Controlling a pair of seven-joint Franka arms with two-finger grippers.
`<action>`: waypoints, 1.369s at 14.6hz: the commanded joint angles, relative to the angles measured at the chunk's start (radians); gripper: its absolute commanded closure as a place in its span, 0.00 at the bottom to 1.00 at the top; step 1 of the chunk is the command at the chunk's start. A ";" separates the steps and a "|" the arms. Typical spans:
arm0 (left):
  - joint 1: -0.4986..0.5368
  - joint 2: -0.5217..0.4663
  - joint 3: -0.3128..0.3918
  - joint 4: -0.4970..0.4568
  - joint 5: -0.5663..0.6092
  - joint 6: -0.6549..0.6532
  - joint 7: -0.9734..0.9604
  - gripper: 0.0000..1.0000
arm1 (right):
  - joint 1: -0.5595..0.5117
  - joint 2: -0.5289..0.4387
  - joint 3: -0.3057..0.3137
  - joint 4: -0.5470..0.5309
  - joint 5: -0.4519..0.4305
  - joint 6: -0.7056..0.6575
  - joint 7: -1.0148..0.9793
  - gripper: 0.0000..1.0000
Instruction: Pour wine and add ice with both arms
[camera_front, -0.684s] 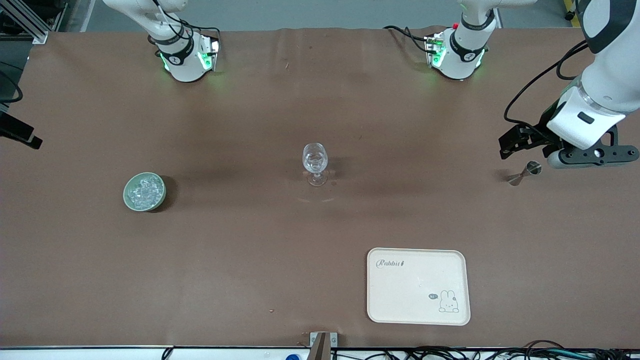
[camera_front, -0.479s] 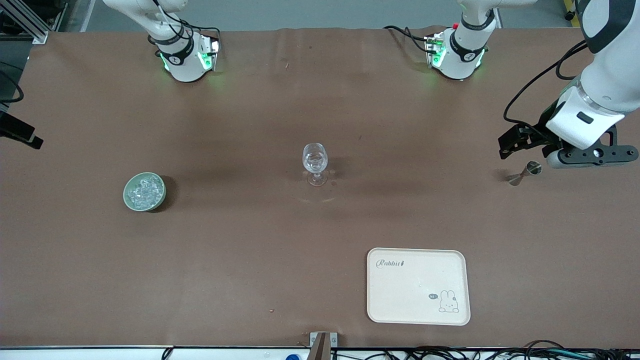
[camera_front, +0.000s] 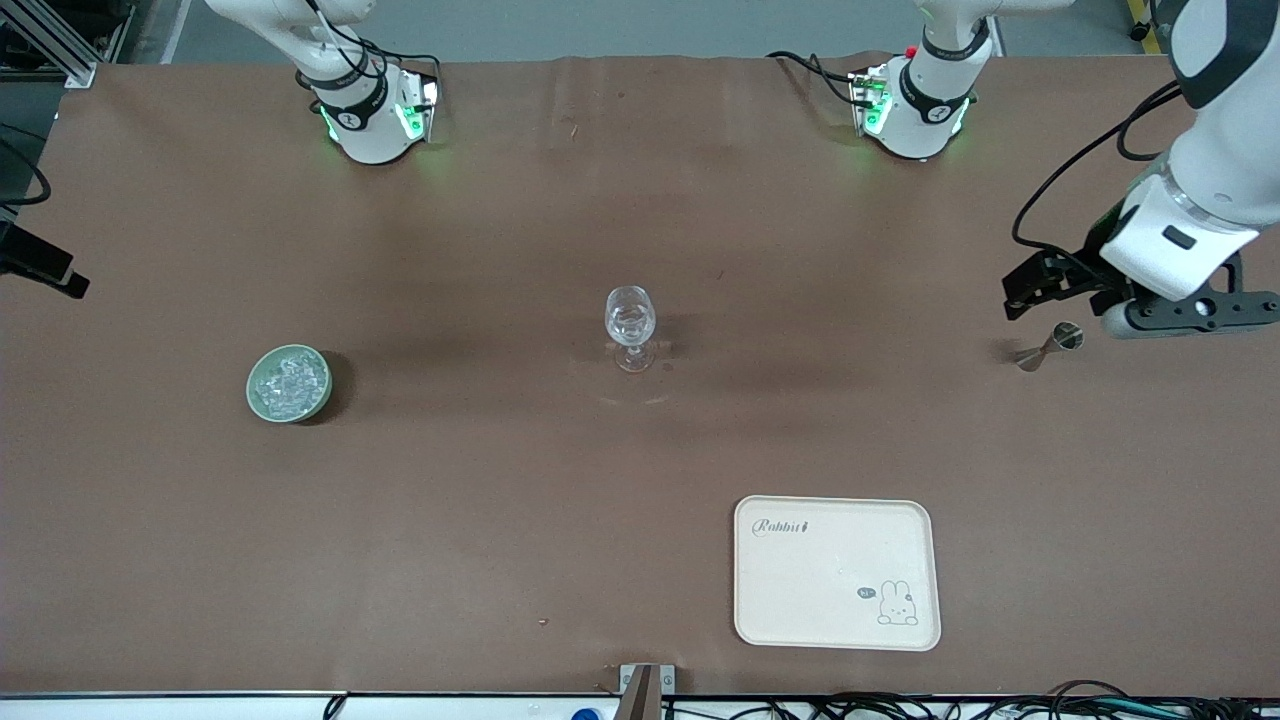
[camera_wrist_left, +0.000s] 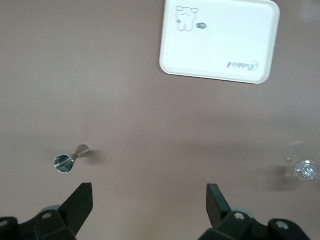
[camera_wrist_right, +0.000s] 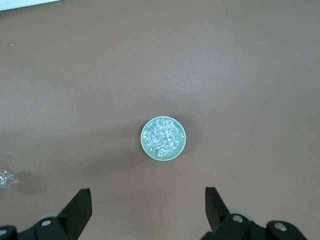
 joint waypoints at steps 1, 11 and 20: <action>0.001 0.004 0.110 -0.005 -0.089 0.003 -0.059 0.00 | 0.010 -0.002 -0.010 0.006 0.016 0.006 -0.014 0.00; 0.007 0.266 0.518 0.000 -0.462 -0.011 -0.366 0.00 | 0.037 -0.001 -0.007 -0.388 -0.026 0.240 -0.028 0.00; 0.034 0.680 0.834 0.069 -0.922 -0.226 -0.397 0.00 | 0.051 0.050 -0.005 -0.821 -0.078 0.788 -0.029 0.00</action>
